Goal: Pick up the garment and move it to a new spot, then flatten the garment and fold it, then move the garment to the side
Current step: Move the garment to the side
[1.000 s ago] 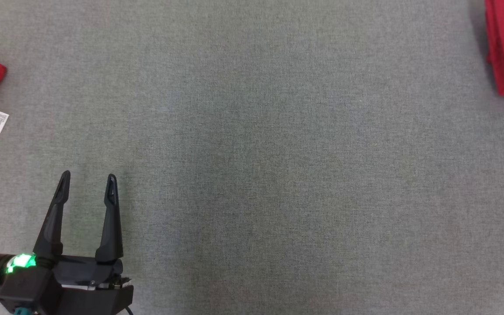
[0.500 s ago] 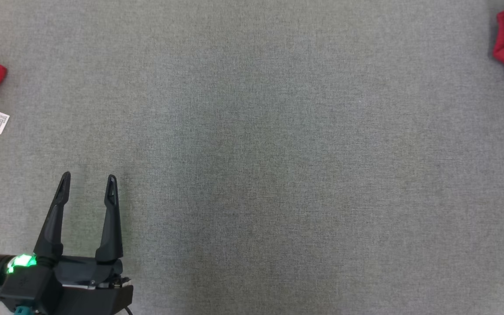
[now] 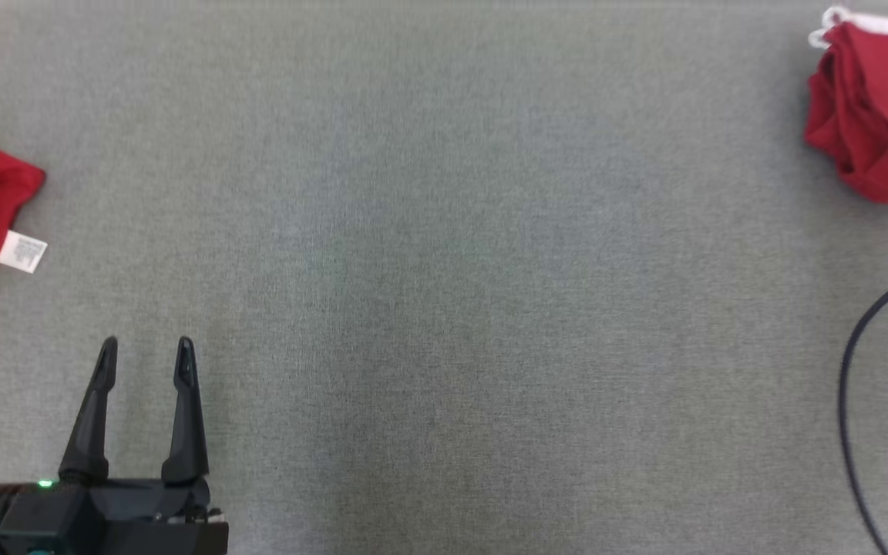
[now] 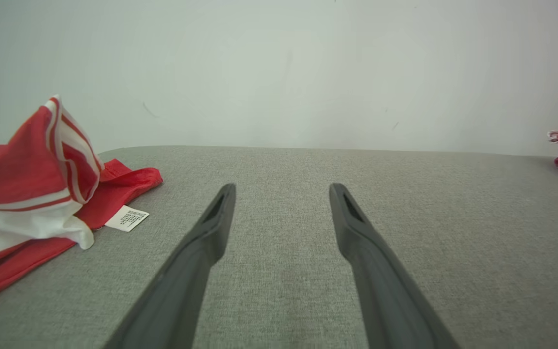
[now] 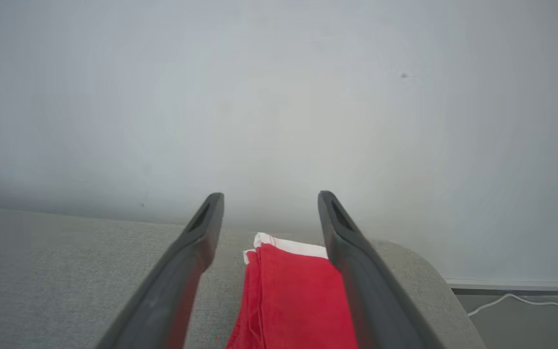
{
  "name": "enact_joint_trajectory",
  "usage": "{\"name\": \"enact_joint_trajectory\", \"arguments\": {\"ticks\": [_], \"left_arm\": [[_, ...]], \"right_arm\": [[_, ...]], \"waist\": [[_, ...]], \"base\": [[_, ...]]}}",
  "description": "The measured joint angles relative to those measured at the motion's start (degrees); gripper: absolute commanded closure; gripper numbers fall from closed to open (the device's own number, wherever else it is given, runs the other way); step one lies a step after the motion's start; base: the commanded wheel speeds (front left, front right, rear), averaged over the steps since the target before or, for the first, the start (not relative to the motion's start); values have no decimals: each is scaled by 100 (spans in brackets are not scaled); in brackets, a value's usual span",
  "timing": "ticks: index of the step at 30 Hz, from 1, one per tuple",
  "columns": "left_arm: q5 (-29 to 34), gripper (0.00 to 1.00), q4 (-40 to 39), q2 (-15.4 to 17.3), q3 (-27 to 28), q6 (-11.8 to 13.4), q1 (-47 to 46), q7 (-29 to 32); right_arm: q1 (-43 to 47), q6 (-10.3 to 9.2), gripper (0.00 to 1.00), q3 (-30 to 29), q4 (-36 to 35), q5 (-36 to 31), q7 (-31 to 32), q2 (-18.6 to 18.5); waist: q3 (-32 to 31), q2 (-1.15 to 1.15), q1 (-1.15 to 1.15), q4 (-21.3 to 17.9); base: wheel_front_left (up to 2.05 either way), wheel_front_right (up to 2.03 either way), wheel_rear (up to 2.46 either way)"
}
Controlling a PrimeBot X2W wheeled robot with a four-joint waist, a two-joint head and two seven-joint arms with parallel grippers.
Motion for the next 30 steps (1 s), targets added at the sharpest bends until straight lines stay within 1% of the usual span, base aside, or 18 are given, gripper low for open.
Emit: {"name": "enact_joint_trajectory", "arguments": {"ticks": [3,6,10,13,15,20,21,22,26,30], "left_arm": [[-35,0,101,-27,46,-1,88,0],[-86,0,174,-55,122,15,138,0],[-104,0,234,-71,174,35,311,0],[-119,0,246,-89,192,40,326,-1],[-120,0,264,-91,202,38,372,0],[-120,0,341,-105,192,31,459,-1],[-120,0,378,-109,179,26,538,-1],[-120,0,378,-109,179,26,538,-1],[-120,0,456,-115,153,22,598,-1],[-120,0,559,-122,110,23,748,0]], "right_arm": [[196,0,0,-315,-369,-20,-62,179],[533,0,0,-1055,-1067,-318,-74,366],[1609,0,0,-2091,-1941,-978,-88,824],[2433,0,0,-2648,-2540,-1585,-87,1183],[2897,-1,0,-2964,-2909,-1879,-88,1424],[3863,0,0,-3450,-3645,-2459,-88,1876],[4220,-1,0,-3565,-3872,-2640,-88,2052],[4220,-1,0,-3565,-3872,-2640,-88,2052],[4949,0,0,-3679,-4210,-3049,-88,2383],[5651,0,0,-3822,-4336,-3287,-88,2785]], "waist": [[-192,0,0,-33],[-398,-1,0,-63],[-671,0,-1,-103],[-862,-1,-1,-126],[-979,-1,-1,-136],[-1235,-1,-1,-141],[-1330,-1,-1,-138],[-1330,-1,-1,-138],[-1531,-1,-1,-121],[-1737,-1,-1,-96]], "base": [[0,0,0],[0,0,0],[0,0,0],[0,0,0],[0,0,0],[0,0,0],[0,0,0],[0,0,0],[0,0,0],[0,0,0]]}}
